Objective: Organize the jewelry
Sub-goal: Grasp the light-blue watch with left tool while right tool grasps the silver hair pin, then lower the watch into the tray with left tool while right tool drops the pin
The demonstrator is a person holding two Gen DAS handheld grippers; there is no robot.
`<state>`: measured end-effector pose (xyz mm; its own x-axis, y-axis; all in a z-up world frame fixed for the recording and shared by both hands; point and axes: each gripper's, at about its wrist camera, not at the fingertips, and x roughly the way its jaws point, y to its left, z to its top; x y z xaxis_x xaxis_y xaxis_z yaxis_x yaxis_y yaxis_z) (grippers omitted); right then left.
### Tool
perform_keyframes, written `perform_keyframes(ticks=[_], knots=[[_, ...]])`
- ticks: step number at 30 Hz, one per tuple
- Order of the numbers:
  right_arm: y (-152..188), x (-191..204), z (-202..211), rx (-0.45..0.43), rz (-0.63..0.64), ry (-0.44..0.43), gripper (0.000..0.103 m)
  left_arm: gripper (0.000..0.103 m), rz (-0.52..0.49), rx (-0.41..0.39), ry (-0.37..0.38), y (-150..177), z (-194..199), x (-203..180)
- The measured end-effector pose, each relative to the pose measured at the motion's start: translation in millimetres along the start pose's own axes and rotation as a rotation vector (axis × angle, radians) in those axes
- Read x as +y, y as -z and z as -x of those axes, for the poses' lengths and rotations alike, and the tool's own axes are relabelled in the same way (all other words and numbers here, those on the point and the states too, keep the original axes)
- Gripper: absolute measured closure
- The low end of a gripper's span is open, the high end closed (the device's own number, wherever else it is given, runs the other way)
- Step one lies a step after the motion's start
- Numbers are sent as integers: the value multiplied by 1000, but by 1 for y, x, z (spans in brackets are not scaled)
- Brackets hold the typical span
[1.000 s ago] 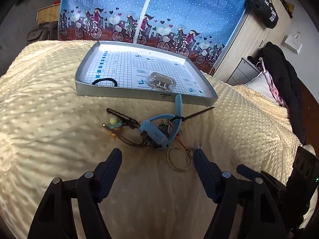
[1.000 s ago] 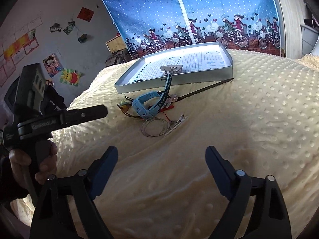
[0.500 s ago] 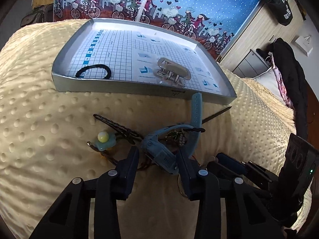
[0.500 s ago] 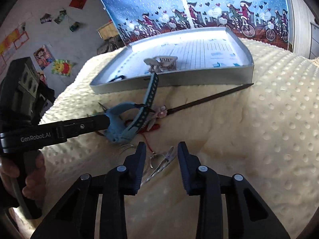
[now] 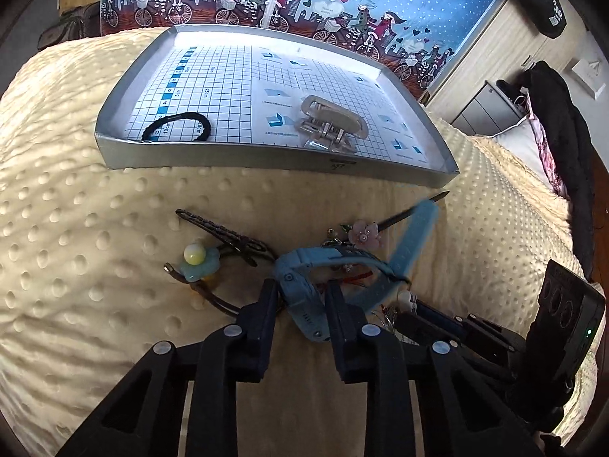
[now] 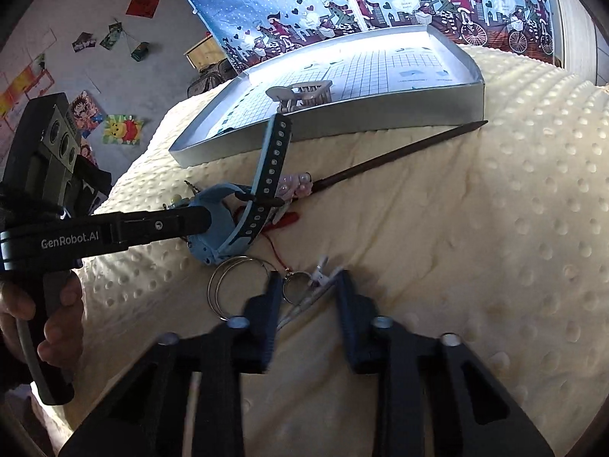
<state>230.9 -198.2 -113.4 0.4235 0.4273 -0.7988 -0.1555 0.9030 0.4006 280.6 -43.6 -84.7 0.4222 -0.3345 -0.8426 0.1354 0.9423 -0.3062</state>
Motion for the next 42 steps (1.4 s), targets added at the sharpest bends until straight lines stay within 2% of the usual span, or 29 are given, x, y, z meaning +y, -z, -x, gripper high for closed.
perform_keyframes(ticks=[3,10,18,21,25,29,35,42], knots=[[0,-1,-1,-10,-15,-21,94,84,-22,-5,-2,2,4,-3],[-3,4,9,-89,-6,-40,96,86,-105,-46,-41,11,19,-12],[-10,-3,25,-196,-21,-76,96,86,-90,-129,-46,6,56,-3],[-16,-4,30,-235,-18,-89,96,86,-65,-181,-55,-3,71,4],[-33,-6,34,-283,-13,-89,96,86,-15,-239,-30,-25,78,19],[-66,-11,26,-316,-12,-62,96,86,46,-265,-27,-52,65,32],[-111,-23,-10,-292,-74,-42,96,86,160,-259,24,-87,31,54],[-130,-26,-43,-252,-95,-4,96,86,149,-226,-1,-100,-3,58]])
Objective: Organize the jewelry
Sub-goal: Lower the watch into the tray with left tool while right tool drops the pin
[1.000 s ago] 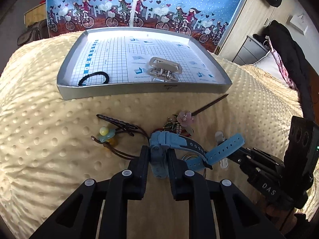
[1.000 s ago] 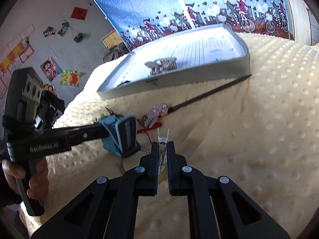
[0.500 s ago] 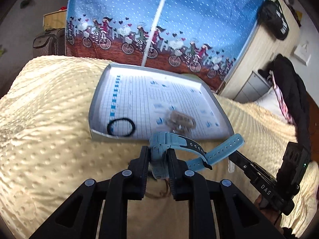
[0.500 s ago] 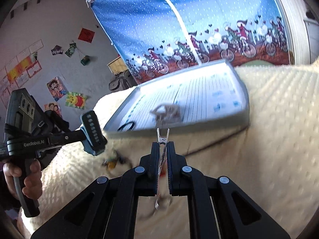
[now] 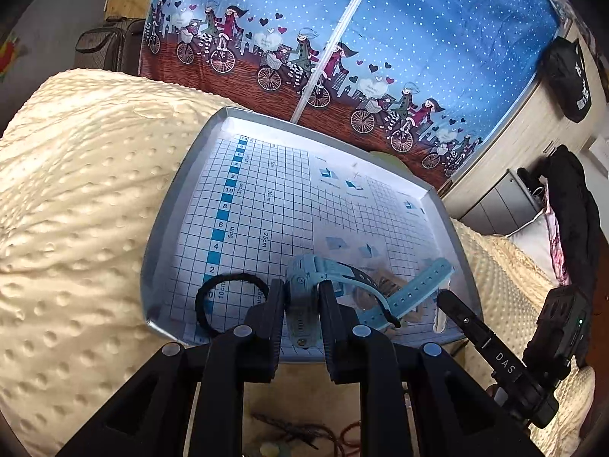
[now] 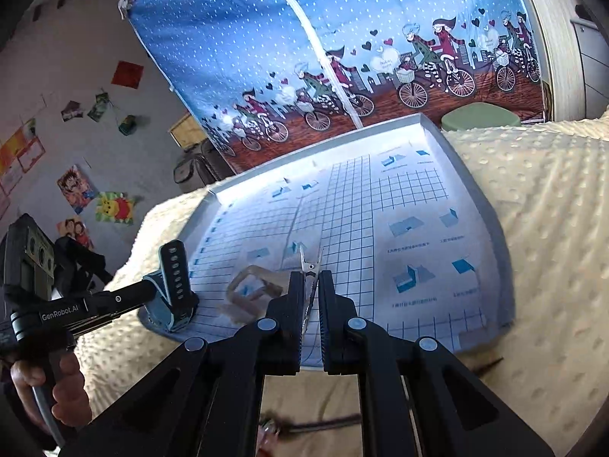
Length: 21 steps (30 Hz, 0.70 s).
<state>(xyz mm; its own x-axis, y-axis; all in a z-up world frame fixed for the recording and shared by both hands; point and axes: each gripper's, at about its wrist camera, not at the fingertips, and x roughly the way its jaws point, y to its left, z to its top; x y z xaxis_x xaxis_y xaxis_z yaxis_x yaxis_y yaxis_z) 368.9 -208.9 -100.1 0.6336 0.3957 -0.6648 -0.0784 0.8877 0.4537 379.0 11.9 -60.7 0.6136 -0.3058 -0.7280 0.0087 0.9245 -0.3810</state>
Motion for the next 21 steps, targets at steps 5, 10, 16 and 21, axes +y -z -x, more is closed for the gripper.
perform_keyframes(ticks=[5,10,16,21], knots=[[3,6,-6,14,38,31,96,86,-26,13,3,4,-9,-1],[3,10,-3,34,68,68,96,86,-66,28,-7,6,-9,-6],[3,9,21,20,79,90,71,63,-89,-17,25,12,16,-11],[3,15,63,-32,113,110,58,12,-104,-197,30,23,78,-23]])
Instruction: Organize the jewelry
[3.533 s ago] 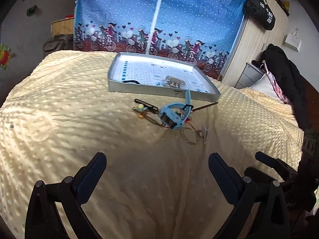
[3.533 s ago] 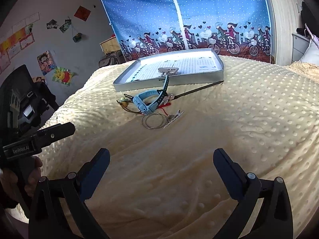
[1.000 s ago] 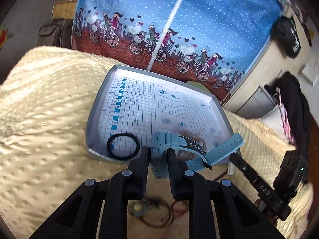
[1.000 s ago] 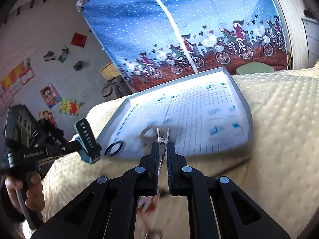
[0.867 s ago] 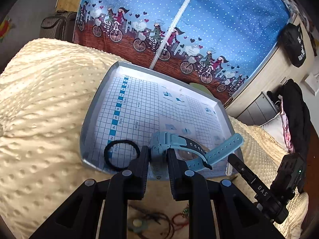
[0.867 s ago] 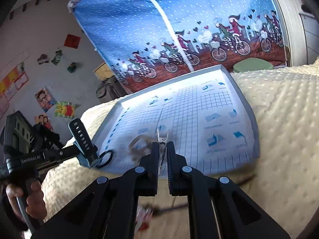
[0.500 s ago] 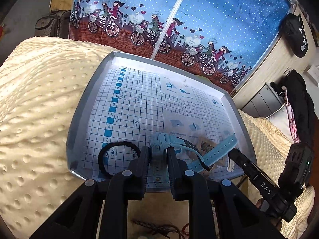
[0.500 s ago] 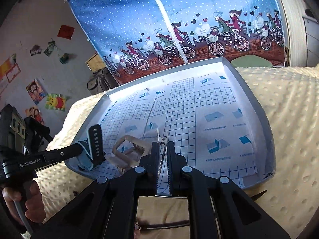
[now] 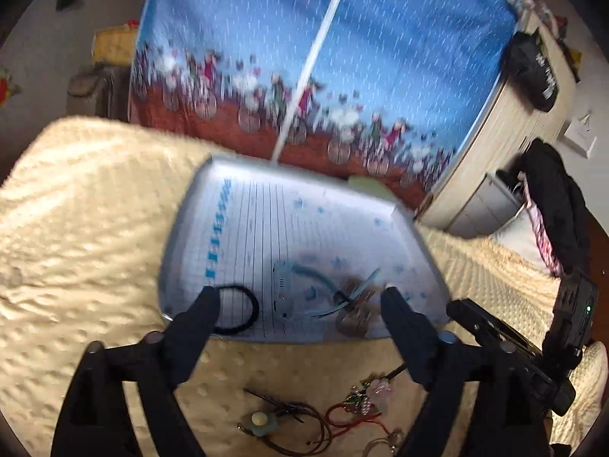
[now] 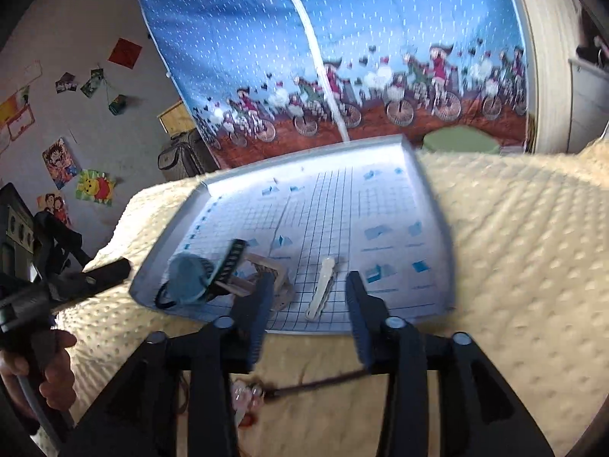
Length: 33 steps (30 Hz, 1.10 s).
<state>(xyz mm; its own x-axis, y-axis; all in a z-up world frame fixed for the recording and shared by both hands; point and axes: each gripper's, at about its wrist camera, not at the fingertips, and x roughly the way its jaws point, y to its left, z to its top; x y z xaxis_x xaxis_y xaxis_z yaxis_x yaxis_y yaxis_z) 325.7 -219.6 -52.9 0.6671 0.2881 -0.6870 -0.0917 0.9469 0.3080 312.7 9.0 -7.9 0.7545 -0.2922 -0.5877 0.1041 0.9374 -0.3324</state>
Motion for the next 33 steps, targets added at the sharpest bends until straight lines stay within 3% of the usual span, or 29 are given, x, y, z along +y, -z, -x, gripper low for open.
perform_keyframes(ticks=[2,4,6,8,14,19,33], knots=[[1,4,28,-53,25,10,47,1,-31,-72,0,0,27,-8],[3,7,59,-112,39,-9,33,0,-63,-154,-19,1,59,-19],[5,12,88,-169,55,-29,11,0,-99,-203,-34,2,88,-30],[11,20,121,-229,93,-39,3,0,-129,-237,-54,5,110,-38],[27,48,190,-330,170,-50,1,0,-166,-331,-77,31,179,-50],[45,63,234,-378,168,-73,1,0,-155,-350,-93,57,222,-48],[104,88,278,-339,245,-65,1,0,-166,-342,-149,107,261,-38]])
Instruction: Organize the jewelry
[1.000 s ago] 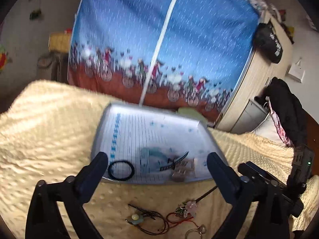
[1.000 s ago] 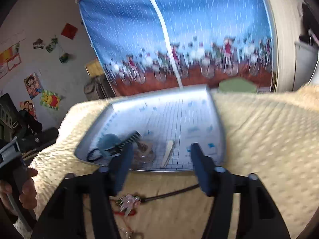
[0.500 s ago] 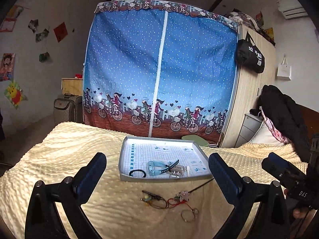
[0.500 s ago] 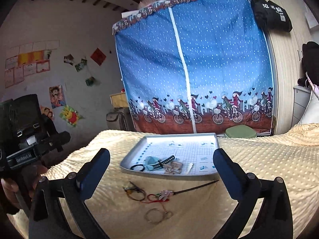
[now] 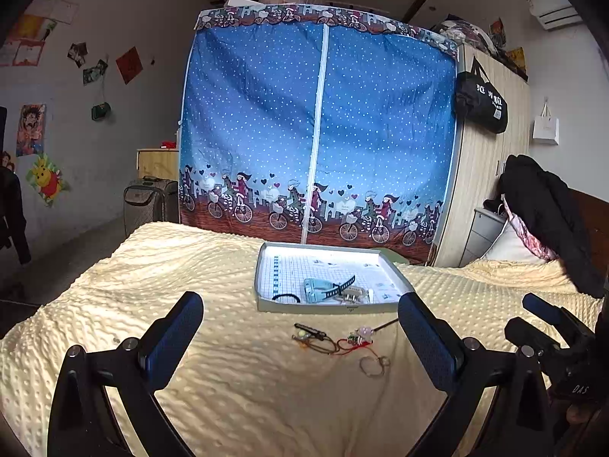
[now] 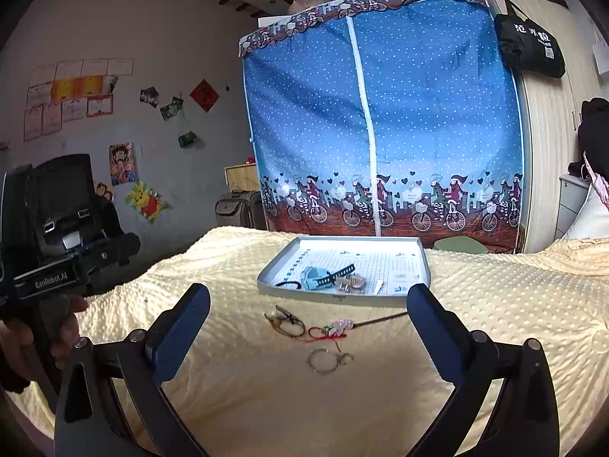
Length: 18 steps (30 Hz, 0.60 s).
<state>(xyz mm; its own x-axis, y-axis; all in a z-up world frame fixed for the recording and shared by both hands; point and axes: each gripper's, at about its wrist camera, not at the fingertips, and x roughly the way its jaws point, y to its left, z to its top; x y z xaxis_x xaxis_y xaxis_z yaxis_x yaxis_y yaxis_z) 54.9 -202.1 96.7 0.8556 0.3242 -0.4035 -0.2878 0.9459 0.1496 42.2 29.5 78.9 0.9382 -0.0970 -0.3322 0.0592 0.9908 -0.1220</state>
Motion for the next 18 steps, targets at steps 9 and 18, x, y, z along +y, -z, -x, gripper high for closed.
perform_keyframes(ticks=[9,18], knots=[[19,-2,1,63,36,6,1,0,-42,107,-12,29,-8,0],[34,-9,-25,201,13,-6,1,0,-66,200,-56,50,-19,-4]])
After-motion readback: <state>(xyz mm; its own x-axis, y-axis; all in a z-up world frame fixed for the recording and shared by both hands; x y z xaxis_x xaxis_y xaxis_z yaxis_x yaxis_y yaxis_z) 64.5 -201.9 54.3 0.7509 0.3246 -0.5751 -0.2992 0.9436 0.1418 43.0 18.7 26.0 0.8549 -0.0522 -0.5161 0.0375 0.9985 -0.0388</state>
